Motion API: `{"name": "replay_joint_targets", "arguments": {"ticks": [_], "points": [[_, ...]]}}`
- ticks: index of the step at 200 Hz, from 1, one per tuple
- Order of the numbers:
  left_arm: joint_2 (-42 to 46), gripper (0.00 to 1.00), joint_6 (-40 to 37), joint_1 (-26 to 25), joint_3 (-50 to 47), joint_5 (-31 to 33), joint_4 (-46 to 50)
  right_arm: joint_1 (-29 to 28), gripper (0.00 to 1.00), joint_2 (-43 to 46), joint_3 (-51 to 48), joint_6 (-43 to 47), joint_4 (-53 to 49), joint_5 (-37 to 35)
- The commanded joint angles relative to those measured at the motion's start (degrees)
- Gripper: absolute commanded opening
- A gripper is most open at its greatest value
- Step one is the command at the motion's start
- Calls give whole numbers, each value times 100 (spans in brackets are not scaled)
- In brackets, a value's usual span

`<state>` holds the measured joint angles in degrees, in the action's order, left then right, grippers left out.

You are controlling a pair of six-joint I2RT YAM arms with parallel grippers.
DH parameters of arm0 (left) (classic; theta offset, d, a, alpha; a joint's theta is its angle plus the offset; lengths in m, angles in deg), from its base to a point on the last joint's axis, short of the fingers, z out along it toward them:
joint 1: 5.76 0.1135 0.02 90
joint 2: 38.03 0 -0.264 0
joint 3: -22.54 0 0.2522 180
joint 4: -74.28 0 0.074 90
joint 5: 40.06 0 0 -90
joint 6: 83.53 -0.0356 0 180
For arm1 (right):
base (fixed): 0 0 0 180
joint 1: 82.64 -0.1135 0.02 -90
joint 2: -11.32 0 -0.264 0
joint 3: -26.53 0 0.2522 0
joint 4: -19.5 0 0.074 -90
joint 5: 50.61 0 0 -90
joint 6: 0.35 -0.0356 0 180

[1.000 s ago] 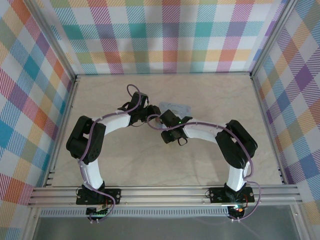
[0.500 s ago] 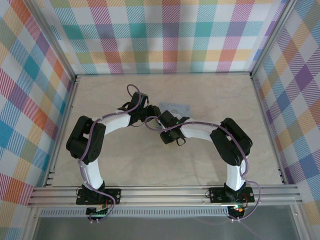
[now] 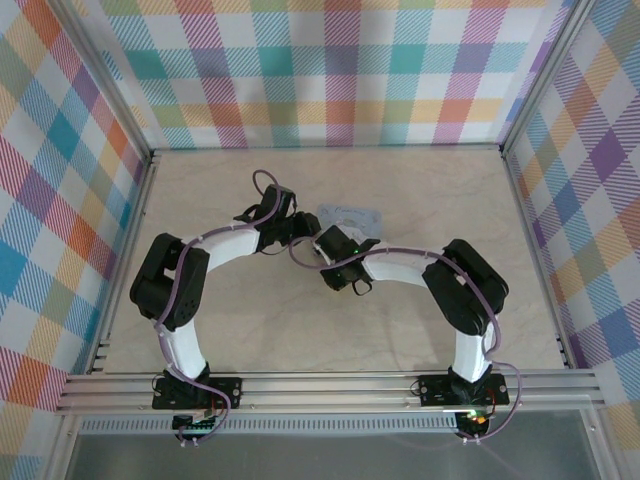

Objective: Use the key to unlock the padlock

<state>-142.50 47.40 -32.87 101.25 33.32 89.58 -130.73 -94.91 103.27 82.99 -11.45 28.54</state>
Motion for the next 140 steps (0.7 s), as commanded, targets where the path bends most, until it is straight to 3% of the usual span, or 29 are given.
{"name": "replay_joint_targets", "arguments": {"ticks": [1, 88, 118, 140], "points": [[194, 36, 2, -30, -148, 109, 443, -314, 27, 203, -187, 107, -9, 362], [259, 36, -30, 4, -175, 122, 469, -955, 27, 323, -335, 287, 126, 740], [294, 38, -20, 13, -202, 158, 477, -964, 45, 370, -308, 244, 57, 494], [348, 42, -30, 22, -196, 215, 523, -961, 51, 551, -339, 209, 112, 362]]}}
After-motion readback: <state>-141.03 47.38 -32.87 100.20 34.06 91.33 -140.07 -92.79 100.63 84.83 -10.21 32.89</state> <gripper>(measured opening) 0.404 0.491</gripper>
